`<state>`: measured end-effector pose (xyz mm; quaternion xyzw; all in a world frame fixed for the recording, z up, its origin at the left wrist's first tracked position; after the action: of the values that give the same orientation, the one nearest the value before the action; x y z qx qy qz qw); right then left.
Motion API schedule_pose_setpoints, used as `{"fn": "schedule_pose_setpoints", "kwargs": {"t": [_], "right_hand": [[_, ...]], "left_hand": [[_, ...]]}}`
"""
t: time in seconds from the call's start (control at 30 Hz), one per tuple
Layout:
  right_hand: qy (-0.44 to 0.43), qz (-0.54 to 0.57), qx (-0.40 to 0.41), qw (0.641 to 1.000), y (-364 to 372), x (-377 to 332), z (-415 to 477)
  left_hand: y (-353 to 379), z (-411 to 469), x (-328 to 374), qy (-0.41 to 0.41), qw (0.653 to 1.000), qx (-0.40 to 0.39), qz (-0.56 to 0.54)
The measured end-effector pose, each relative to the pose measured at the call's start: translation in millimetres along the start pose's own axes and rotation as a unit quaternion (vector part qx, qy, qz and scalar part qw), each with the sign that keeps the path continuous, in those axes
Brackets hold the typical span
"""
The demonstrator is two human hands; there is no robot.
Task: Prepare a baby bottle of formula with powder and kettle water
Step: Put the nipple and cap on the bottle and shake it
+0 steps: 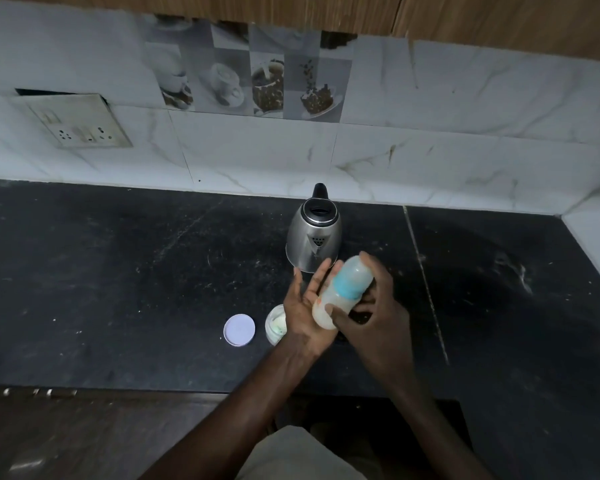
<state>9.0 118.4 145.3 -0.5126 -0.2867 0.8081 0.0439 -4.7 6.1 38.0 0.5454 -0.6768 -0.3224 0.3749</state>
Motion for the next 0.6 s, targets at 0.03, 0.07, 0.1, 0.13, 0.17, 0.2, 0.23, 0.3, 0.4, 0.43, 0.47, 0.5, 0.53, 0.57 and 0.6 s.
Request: {"fn": "schedule_pose_setpoints", "kwargs": {"t": [0.03, 0.07, 0.1, 0.13, 0.17, 0.2, 0.23, 0.3, 0.4, 0.43, 0.47, 0.5, 0.53, 0.57, 0.6], "right_hand": [[0.003, 0.006, 0.012, 1.000, -3.8, -0.9, -0.6], [0.006, 0.015, 0.029, 0.999, -11.8, -5.5, 3.0], [-0.003, 0.016, 0.046, 0.999, -20.0, -9.4, 7.4], [-0.021, 0.008, 0.054, 0.998, -29.4, -15.7, 12.8], [-0.040, 0.001, 0.065, 0.997, -38.4, -22.5, 18.1], [-0.048, 0.006, 0.100, 0.994, -47.2, -27.9, 20.9], [-0.045, 0.029, 0.162, 0.985, -53.0, -23.5, 22.3], [0.012, 0.101, 0.224, 0.969, -42.3, -10.2, 21.3], [0.062, 0.018, 0.048, 0.997, -1.9, 1.6, 6.3], [0.063, 0.008, 0.042, 0.997, -1.6, 2.2, 2.4], [0.064, 0.007, 0.056, 0.996, -8.4, -4.3, 3.7], [0.053, 0.008, 0.083, 0.995, -17.7, -9.5, 7.4], [0.034, 0.008, 0.107, 0.994, -28.0, -17.0, 11.6], [0.015, 0.007, 0.130, 0.991, -37.8, -27.2, 15.5], [-0.009, 0.020, 0.171, 0.985, -44.7, -33.9, 16.8]], "left_hand": [[2.4, 1.1, -1.0, -0.006, 1.000, -0.006, -0.005], [3.4, 0.9, -1.5, -0.005, 1.000, -0.006, -0.009], [3.5, 0.2, -2.0, -0.002, 1.000, -0.006, -0.011], [1.9, -0.3, -2.3, 0.003, 1.000, -0.002, -0.004], [-1.1, -0.6, -2.4, 0.008, 1.000, 0.008, 0.011], [-3.9, -0.5, -2.4, 0.009, 0.999, 0.022, 0.027], [-5.3, 0.7, -2.1, 0.008, 0.999, 0.031, 0.034], [-7.0, 4.0, -3.5, 0.004, 1.000, 0.021, 0.022], [-2.4, 4.9, -9.5, -0.018, 1.000, -0.004, -0.003], [0.4, 5.3, -10.1, -0.024, 1.000, -0.002, -0.005], [3.0, 5.0, -9.5, -0.023, 1.000, 0.004, -0.010], [4.8, 4.5, -8.1, -0.017, 1.000, 0.007, -0.011], [5.1, 2.6, -6.9, -0.009, 1.000, 0.011, -0.001], [3.8, 1.2, -6.1, -0.001, 1.000, 0.017, 0.016], [2.0, 0.7, -5.0, 0.003, 0.999, 0.024, 0.032]]}}
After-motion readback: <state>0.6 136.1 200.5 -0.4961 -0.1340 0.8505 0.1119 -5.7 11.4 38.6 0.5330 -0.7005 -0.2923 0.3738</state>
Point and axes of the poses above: each hand's wrist, its own z-axis towards the middle knuckle, its own y-axis out of the palm, x = y × z, the point moved 3 cm from there along z, towards the middle knuckle, and after that the axes turned 6 degrees about -y, right-handed, at the moved point
